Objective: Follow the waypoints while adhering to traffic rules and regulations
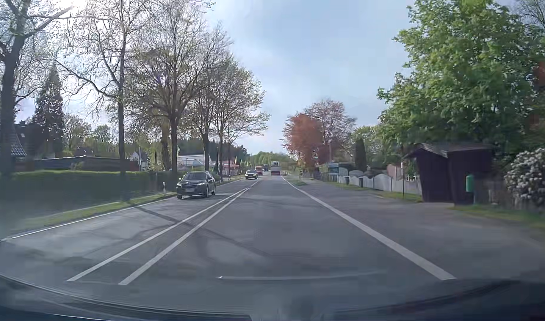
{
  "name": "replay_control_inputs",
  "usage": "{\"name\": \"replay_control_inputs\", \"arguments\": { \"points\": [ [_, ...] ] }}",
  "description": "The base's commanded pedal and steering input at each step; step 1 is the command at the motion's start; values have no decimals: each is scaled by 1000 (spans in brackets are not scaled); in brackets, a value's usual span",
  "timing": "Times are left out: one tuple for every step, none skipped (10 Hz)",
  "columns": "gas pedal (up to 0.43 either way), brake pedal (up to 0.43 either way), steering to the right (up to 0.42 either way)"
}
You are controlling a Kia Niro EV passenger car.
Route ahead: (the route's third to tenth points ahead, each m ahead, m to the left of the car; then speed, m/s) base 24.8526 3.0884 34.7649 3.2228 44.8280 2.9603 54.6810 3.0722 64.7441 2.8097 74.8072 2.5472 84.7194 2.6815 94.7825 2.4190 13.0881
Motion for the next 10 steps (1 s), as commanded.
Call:
{"name": "replay_control_inputs", "arguments": {
  "points": [
    [130,0,-2],
    [130,0,-2],
    [130,0,-2],
    [130,0,-2],
    [130,0,-2],
    [130,0,-2],
    [118,0,-2],
    [118,0,-2],
    [118,0,-2],
    [118,0,-2]
  ]
}}
